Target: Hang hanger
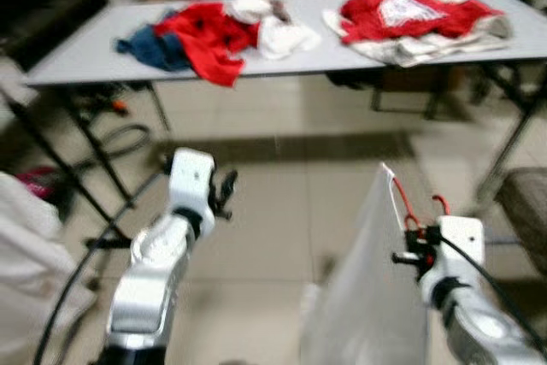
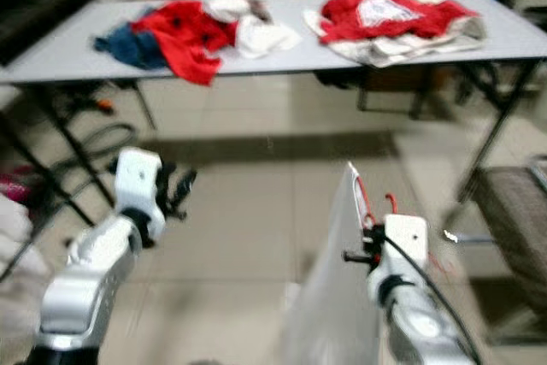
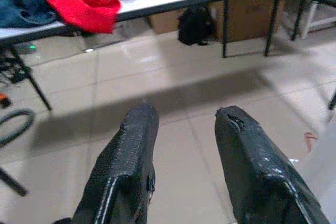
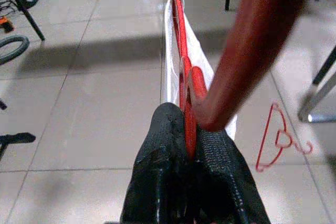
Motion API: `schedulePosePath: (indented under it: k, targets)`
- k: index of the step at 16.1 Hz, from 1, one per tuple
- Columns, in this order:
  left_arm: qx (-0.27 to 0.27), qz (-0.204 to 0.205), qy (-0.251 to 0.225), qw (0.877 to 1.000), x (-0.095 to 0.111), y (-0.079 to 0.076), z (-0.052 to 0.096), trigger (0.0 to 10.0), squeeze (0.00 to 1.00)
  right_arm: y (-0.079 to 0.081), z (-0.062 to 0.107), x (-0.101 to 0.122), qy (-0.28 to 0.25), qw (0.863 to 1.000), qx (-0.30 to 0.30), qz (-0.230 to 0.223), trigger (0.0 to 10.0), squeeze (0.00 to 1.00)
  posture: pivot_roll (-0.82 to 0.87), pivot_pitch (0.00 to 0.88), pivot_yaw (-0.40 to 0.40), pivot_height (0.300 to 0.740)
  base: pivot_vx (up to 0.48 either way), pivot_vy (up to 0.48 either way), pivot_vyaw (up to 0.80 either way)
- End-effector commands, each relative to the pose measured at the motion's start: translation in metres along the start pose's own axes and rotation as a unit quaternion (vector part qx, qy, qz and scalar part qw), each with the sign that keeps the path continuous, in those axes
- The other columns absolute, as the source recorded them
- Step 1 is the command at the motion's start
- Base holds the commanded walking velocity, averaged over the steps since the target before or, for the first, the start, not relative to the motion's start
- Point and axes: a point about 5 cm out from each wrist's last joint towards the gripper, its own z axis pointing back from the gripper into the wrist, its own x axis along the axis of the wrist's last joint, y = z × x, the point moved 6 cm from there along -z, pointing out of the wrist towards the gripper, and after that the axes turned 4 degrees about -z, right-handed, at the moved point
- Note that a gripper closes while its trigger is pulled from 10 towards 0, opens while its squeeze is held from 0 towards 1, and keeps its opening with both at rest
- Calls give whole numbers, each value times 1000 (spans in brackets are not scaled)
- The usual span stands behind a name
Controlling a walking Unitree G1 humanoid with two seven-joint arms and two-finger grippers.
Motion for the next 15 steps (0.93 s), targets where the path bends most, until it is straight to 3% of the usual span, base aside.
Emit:
schedulePosePath:
  k: [1,4,7,9,10,12,15]
  targets:
    - [10,-6,-4,1000,4,7,0,10000,0,8,-1,8,-18,1000,13,0,10000,0,3,38,104,740,349,0,0]
    - [20,3,15,1000,-7,10,2,10000,0,10,1,12,-28,999,33,23,10000,0,-8,37,98,740,351,0,0]
    - [62,-1,29,998,-28,34,13,10000,0,16,0,21,-44,994,77,59,10000,0,2,39,58,740,350,0,0]
    - [84,-14,54,995,-57,45,39,10000,0,9,-7,19,-37,993,83,73,10000,0,19,58,19,740,349,0,213]
    - [90,-19,59,994,-61,47,46,10000,0,7,-8,18,-34,993,82,73,10000,0,30,72,3,740,364,0,781]
    - [110,-7,56,992,-60,52,63,10000,0,5,-10,13,-28,994,86,69,10000,0,63,120,-29,740,364,0,791]
    - [118,-13,49,992,-51,58,74,10000,0,2,-13,10,-31,996,76,43,10000,0,89,180,-34,740,366,0,790]
